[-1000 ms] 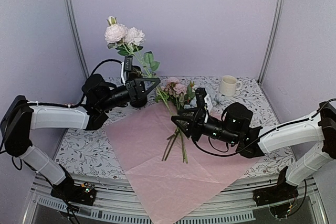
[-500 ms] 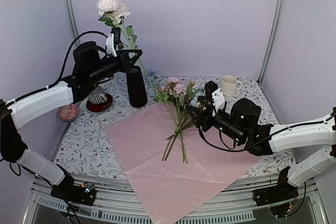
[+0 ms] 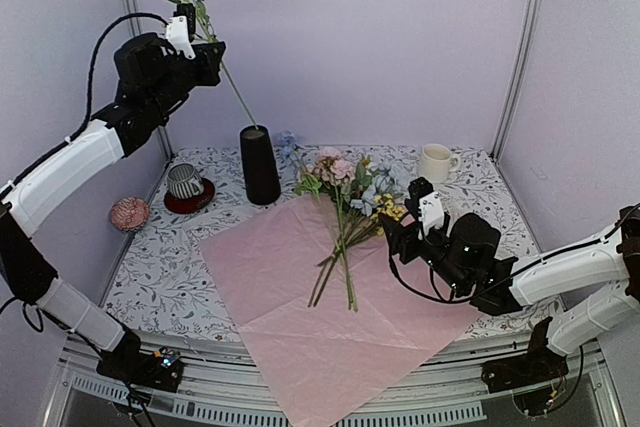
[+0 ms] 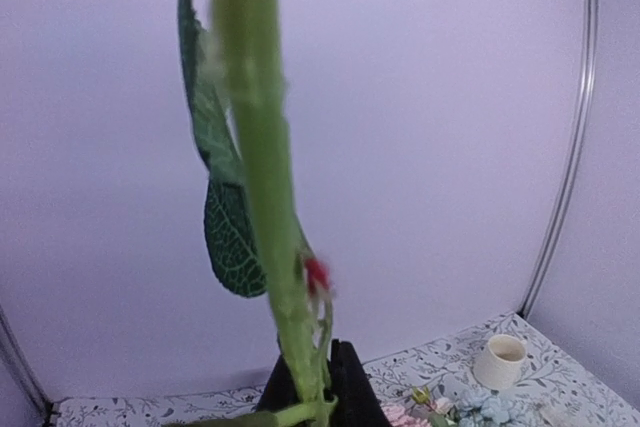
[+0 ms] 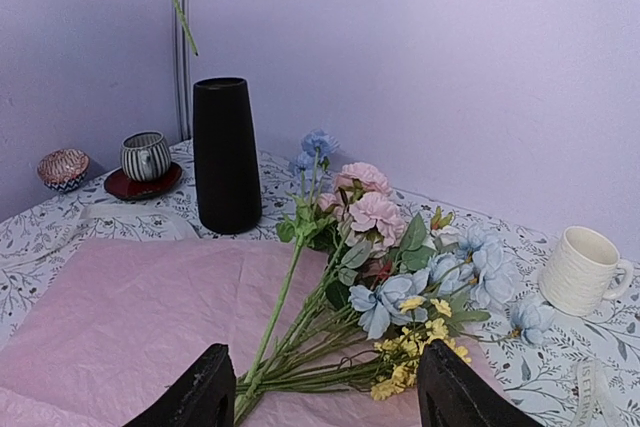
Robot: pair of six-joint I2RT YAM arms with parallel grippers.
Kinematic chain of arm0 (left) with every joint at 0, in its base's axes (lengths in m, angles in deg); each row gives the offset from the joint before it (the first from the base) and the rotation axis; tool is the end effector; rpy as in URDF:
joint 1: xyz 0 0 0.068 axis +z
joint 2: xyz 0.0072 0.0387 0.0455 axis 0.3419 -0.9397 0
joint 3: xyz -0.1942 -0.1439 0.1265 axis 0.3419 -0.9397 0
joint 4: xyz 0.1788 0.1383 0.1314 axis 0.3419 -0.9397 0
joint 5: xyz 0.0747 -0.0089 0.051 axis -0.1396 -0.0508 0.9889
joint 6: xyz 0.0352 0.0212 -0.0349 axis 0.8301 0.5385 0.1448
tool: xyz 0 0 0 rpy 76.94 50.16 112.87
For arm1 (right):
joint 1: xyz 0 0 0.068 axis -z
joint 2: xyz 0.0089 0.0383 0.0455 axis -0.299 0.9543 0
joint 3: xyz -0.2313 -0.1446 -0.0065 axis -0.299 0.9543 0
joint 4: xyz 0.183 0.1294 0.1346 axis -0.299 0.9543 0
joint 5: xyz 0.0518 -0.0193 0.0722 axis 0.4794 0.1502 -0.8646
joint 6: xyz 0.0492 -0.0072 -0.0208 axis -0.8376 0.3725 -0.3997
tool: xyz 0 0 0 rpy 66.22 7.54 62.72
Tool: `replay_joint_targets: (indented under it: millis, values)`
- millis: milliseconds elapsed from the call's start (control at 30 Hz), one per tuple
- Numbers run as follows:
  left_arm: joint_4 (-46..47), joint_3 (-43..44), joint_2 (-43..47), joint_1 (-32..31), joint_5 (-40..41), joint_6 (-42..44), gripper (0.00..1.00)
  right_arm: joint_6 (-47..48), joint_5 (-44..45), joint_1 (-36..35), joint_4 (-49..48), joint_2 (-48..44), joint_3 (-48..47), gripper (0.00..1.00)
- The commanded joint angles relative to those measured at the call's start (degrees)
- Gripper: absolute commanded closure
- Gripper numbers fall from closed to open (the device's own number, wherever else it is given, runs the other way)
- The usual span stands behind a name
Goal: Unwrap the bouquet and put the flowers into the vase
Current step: Place the fake flower in the vase.
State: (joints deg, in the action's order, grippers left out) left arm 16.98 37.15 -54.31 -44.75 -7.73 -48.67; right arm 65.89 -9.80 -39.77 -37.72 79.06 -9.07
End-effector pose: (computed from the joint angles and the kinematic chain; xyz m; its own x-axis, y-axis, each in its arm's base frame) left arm 0.3104 -0.1397 0.4534 0.0860 -0.1858 -0.9788 0.3517 0.9249 -0.1446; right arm 0.1594 0.2166 0.2132 0.0103 -0.0841 -0.9964 -0.4956 0.8650 -0.0782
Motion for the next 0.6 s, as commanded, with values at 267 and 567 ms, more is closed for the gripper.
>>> replay_joint_targets:
  millis: [267, 567]
  values:
    - [-0.8, 6.2, -9.0, 3.9, 0.7, 3.7, 0.93, -0.5, 1.1, 0.5, -4.1, 3.3, -0.5, 0.36]
    - [0.6, 4.6, -15.7, 5.4, -1.1, 3.6, 0.93, -0.2, 1.4, 0.5, -4.3, 3.4, -0.6, 0.36]
